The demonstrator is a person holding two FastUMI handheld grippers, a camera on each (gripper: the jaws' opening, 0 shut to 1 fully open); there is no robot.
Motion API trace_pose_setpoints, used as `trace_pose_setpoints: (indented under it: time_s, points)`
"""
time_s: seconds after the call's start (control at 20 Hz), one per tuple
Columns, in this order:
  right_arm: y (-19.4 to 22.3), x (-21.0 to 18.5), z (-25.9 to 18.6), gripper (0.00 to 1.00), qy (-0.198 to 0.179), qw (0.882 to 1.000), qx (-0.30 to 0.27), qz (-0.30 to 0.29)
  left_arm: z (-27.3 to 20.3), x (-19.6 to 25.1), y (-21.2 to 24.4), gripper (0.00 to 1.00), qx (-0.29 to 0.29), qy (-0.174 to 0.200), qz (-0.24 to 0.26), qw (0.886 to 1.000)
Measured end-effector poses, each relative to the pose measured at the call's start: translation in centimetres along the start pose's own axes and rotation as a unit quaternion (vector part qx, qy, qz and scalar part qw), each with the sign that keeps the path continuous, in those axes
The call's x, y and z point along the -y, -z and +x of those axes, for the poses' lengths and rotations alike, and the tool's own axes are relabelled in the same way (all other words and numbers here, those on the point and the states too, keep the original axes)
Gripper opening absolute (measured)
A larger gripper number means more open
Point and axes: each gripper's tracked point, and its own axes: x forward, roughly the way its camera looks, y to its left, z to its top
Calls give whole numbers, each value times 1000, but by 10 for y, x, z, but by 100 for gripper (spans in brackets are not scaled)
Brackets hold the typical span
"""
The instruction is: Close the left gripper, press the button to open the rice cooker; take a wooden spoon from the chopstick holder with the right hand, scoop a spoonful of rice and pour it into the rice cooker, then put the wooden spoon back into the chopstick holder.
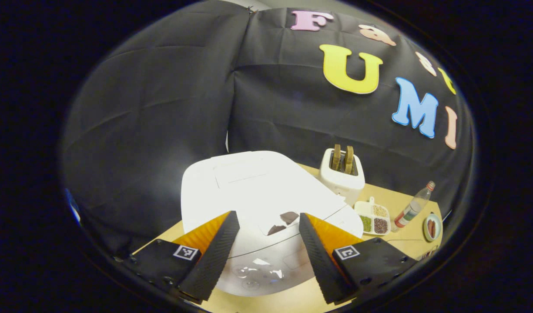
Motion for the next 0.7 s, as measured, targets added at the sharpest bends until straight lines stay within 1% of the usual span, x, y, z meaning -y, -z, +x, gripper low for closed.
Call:
trace_pose_setpoints:
  time_s: [0.05,0.15,0.2,0.25,0.35,0.4,0.5,0.6,0.65,0.7]
  points:
    - [-2,-3,1,98,-3,1000,3,-3,-1,1,-2,99,-1,0,4,1000]
    - [-12,-8,1,98,-8,1000,13,-8,-1,2,-4,96,6,3,0,1000]
    - [-16,-11,0,98,-12,1000,19,-8,-4,2,-7,97,14,2,-1,1000]
    - [-21,-13,-1,98,-15,1000,24,-9,-8,2,-15,96,29,2,4,1000]
    - [-28,-15,-2,98,-20,999,33,-8,-25,8,-37,98,70,7,32,997]
    - [-30,-16,-5,98,-23,999,37,-6,-42,14,-47,97,91,12,47,995]
    - [-37,-17,-8,98,-29,999,45,3,-80,33,-69,97,136,28,60,989]
    - [-42,-18,-11,98,-38,998,54,11,-121,56,-81,97,172,51,56,982]
    - [-46,-19,-13,98,-41,997,59,14,-142,67,-84,95,188,63,54,979]
    - [-49,-21,-15,98,-46,997,65,18,-160,80,-88,99,206,74,55,974]
